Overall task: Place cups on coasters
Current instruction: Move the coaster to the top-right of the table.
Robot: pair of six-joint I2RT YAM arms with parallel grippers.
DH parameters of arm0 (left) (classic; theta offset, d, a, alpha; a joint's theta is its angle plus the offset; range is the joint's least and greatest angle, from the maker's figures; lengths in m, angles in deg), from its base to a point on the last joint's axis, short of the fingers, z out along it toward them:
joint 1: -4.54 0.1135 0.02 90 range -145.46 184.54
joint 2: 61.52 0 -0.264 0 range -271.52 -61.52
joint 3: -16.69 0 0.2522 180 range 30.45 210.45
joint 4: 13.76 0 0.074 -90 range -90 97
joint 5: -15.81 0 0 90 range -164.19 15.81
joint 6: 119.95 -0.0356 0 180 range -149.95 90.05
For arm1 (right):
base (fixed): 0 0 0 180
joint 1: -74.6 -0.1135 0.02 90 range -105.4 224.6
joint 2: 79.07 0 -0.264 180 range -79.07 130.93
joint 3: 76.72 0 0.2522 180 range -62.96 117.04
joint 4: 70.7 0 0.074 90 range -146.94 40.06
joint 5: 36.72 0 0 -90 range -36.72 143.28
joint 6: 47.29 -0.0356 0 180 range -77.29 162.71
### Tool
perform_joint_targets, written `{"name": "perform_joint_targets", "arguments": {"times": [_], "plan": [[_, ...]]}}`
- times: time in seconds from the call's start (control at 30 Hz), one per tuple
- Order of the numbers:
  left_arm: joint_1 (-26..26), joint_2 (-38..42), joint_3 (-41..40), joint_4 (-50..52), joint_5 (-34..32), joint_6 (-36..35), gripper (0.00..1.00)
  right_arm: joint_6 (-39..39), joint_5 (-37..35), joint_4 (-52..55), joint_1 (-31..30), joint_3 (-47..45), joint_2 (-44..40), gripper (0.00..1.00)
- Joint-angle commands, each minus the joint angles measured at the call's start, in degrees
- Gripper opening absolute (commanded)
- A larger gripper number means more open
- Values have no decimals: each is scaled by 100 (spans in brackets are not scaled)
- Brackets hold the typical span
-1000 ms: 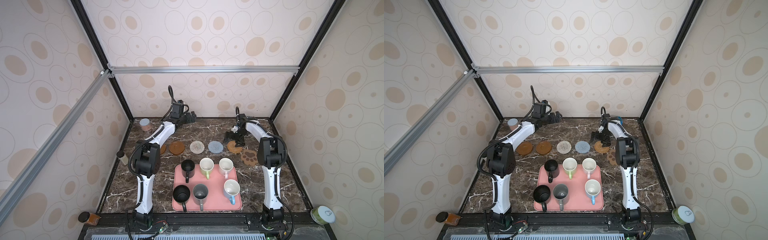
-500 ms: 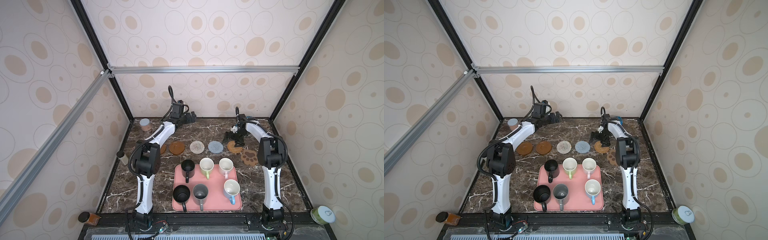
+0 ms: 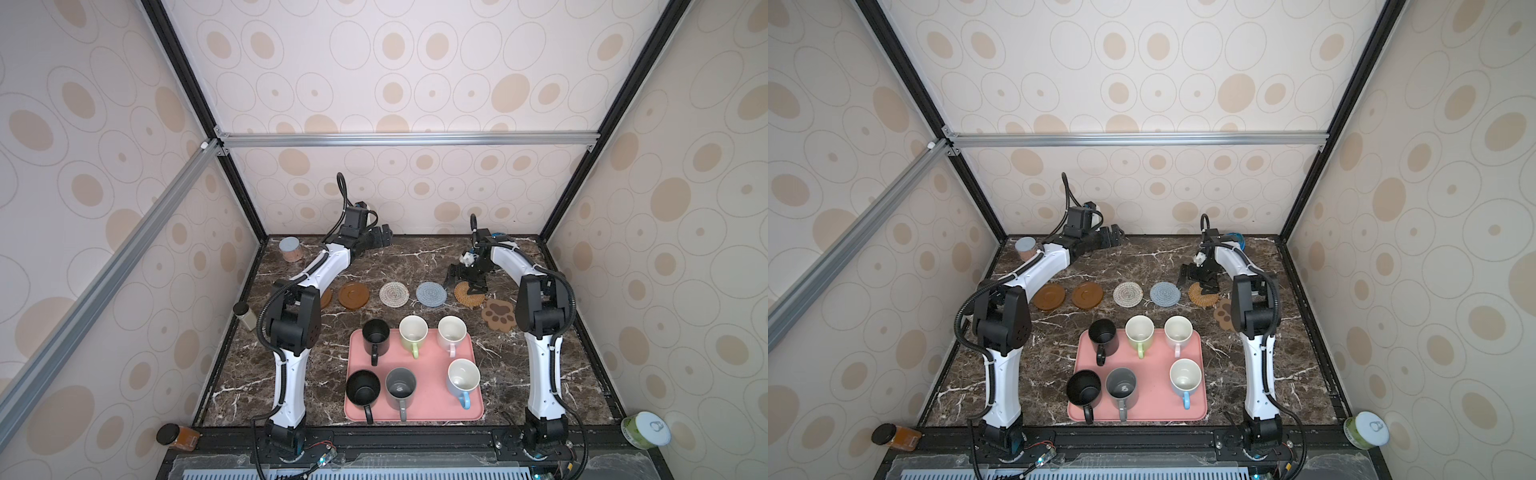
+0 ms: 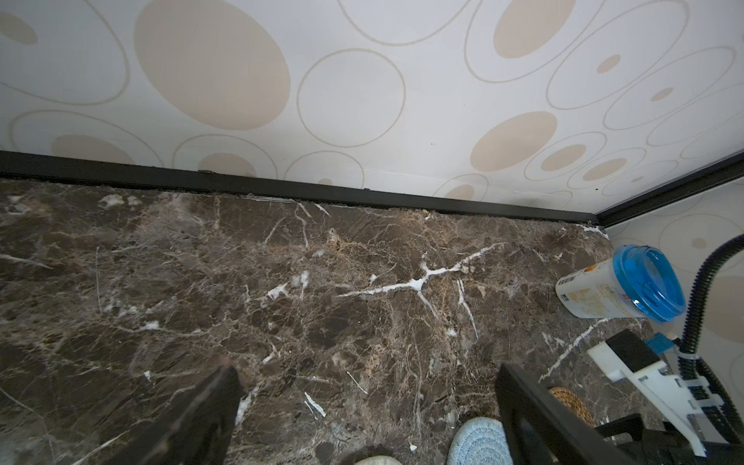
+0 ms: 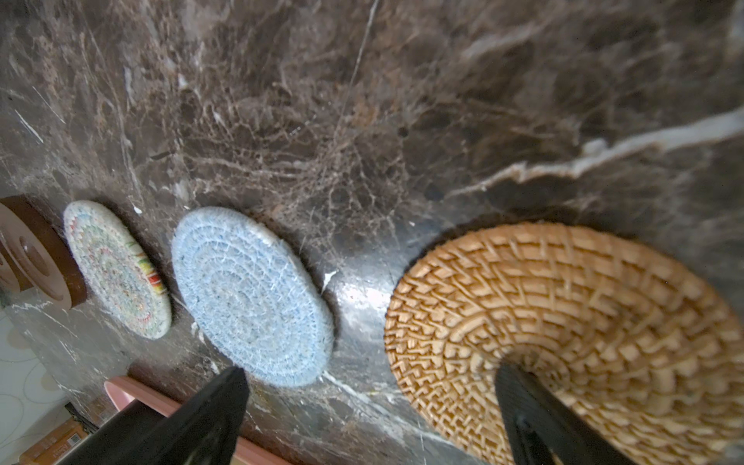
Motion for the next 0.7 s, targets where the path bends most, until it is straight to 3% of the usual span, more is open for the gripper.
{"name": "perform_joint_targets", "arguments": {"times": [0.0,0.67], "plan": [[56,104,16,-42,26,38,100,38,243,288,-146,-254,98,100],[56,141,-66,-77,4,41,100,-21,271,231,-208,-483,-60,100]]}}
